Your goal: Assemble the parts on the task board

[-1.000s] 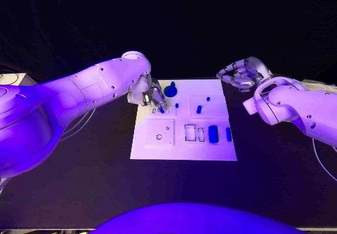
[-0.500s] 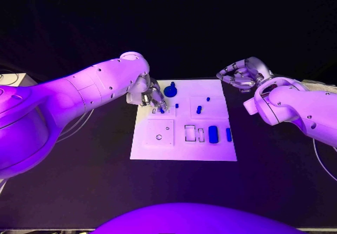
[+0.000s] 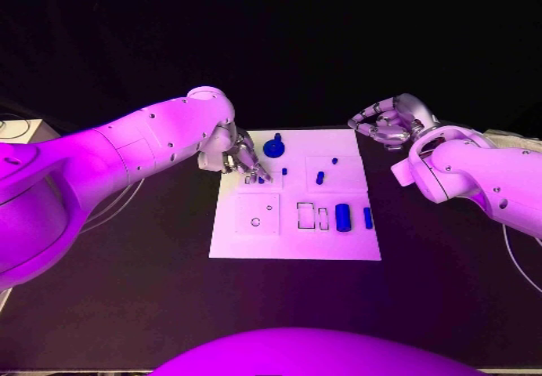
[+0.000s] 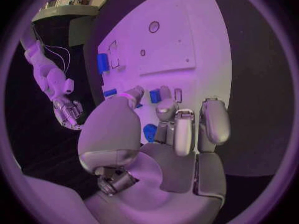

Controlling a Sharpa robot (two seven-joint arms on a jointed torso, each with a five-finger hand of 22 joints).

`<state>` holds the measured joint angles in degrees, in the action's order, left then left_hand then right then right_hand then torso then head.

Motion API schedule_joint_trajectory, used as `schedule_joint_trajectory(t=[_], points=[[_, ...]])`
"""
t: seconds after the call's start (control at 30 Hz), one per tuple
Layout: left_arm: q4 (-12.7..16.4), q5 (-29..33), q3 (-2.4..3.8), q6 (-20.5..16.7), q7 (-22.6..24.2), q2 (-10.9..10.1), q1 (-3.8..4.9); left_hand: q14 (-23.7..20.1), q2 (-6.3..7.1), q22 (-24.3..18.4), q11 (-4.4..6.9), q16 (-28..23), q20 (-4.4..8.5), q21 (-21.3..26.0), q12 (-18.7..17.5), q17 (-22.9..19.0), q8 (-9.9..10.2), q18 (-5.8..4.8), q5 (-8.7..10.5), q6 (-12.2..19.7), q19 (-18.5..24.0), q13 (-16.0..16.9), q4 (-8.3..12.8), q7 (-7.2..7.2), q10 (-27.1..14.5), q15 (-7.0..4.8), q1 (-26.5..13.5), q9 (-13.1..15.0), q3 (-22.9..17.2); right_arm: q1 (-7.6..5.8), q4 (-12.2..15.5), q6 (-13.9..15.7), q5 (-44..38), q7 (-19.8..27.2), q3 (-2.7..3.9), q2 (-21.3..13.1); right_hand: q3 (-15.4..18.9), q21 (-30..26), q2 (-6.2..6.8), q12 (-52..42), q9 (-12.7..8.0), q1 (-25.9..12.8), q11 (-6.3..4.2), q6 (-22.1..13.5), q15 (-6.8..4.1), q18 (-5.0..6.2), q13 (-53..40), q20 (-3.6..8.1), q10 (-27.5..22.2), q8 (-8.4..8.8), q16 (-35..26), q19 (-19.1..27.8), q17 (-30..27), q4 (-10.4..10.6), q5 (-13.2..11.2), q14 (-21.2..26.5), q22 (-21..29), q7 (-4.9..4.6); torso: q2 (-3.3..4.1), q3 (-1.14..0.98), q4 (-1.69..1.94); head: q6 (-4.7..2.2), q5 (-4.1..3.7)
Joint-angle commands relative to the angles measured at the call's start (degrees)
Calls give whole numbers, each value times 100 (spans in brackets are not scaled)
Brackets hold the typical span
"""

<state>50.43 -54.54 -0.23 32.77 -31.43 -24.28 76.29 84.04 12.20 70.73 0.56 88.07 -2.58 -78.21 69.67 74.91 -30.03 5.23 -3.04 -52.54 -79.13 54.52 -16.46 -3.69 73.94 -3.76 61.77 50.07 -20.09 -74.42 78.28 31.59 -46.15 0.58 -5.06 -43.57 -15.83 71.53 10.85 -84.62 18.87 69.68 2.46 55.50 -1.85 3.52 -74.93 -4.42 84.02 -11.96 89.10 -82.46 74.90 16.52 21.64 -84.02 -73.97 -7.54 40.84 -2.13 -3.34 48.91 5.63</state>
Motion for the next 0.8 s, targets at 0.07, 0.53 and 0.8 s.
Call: schedule_joint_trajectory(t=[0.07,0.53,0.8], points=[[104,64,45,87,7,-43,-7,500,11,0,-22,10,-19,17,30,1194,18,-74,22,-45,2,-3,-25,-7,6,15,21,14,93,6,-1,-21,-17,56,2,-2,41,-13,-50,28,9,-6,26,-50,57,94,-1159,-19,352,-21,-26,35,1354,6,22,-538,5,-1,-2,2,-4,-14,4],[646,383,487,-231,125,-419,-4,191,-321,-933,-148,-459,-74,683,-488,464,170,132,21,277,622,-719,27,-135,-654,120,593,26,21,18,4,7,-11,69,1,-37,41,-13,-50,28,9,-6,26,-50,57,94,-1159,-19,352,-21,-26,35,1354,6,22,-538,5,-1,0,-1,-2,-85,-6],[804,476,703,-857,372,-755,2,-271,-307,-2063,-212,-1072,-176,1628,-1197,-399,234,350,4,508,1269,-1741,151,-205,-1611,183,1265,-84,-798,20,11,76,6,105,-4,-88,44,-28,-53,38,10,-5,28,-58,58,97,-1152,-19,347,-23,-36,41,1341,6,25,-534,16,-2,-12,-3,11,-179,-20]])
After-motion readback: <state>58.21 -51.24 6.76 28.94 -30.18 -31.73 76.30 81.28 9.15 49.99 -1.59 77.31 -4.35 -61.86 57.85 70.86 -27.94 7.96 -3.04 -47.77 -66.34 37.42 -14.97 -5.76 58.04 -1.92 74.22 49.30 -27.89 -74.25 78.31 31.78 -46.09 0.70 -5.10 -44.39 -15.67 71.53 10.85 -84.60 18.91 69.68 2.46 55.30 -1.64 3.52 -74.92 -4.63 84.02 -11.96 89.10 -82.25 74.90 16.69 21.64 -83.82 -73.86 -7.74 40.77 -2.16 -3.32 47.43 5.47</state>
